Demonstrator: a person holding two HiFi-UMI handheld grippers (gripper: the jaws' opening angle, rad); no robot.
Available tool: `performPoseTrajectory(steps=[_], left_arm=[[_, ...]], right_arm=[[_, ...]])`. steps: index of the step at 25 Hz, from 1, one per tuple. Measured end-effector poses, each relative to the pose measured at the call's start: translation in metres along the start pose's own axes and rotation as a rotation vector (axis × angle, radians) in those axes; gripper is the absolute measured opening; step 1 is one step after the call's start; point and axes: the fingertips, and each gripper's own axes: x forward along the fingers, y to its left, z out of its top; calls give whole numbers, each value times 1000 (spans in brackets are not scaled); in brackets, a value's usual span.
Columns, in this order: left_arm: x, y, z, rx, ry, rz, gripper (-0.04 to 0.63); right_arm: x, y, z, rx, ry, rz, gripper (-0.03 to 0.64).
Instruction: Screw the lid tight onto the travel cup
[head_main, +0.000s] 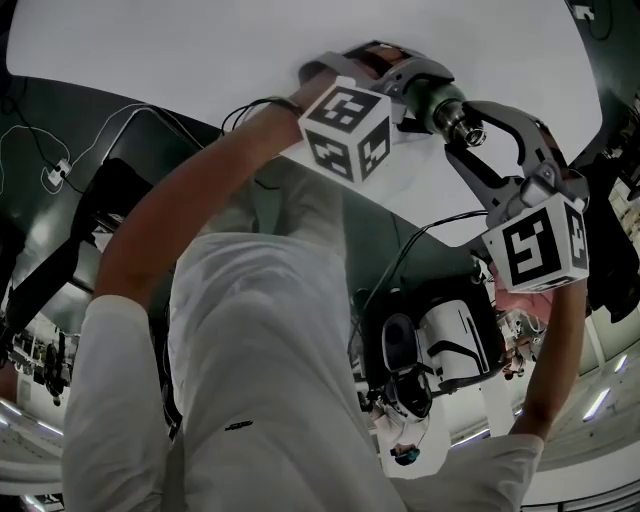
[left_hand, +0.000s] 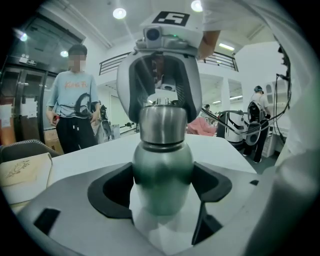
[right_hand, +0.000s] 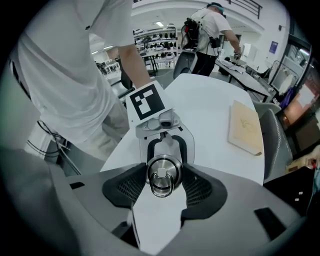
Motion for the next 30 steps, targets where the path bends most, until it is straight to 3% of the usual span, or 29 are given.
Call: performPoseTrajectory(steps=[11,24,27,30], left_arm=[[1,0,3,-1,6,-4,345],[2,-1,0,-6,10,-5,345],[2,0,2,-6,9,-7,345],[1,1,1,-7,9,-6,345]], right_arm=[[-6,-8,-5,431,-100,-131,221],[-10,-16,-15,964,-286,-481,221],[-13,-18,-15,999,-301,-520,221],[-11,-16,-11,954,-305,-505,227]])
